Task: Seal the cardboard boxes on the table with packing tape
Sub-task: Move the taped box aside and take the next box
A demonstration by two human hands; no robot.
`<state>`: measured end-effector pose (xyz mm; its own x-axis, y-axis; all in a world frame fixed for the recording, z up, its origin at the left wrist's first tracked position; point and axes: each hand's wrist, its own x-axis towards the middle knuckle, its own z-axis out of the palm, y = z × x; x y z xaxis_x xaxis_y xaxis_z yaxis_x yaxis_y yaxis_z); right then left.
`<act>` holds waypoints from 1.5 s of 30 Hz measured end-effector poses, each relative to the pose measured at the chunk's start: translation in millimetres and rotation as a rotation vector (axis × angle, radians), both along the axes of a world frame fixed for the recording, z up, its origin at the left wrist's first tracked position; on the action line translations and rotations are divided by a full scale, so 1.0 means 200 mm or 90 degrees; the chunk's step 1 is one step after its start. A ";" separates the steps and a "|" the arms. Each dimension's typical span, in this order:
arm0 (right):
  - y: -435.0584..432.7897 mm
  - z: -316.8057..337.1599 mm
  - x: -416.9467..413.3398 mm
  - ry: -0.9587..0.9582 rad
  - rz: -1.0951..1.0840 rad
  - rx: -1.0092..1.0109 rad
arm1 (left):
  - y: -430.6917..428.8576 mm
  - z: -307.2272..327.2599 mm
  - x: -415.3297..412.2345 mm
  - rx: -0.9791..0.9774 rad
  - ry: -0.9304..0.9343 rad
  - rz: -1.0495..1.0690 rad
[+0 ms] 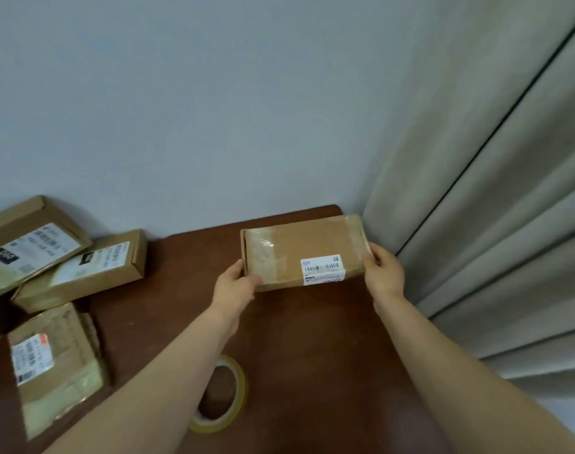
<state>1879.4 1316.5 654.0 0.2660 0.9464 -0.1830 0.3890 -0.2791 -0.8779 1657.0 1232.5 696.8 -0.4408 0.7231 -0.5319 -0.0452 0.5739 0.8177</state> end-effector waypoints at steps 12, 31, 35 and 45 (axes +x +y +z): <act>0.40 -0.05 0.03 -0.114 0.093 -0.046 | 0.34 -0.02 0.11 -0.048 0.015 -0.036; -0.42 0.18 -1.22 0.021 0.371 0.094 | -0.53 0.18 -0.80 0.001 0.096 0.089; -0.78 0.19 -1.65 0.058 0.416 0.054 | -0.92 0.19 -1.19 0.025 0.148 0.128; -1.29 0.24 -2.27 0.078 0.501 -0.031 | -1.51 0.17 -1.83 0.043 0.215 0.318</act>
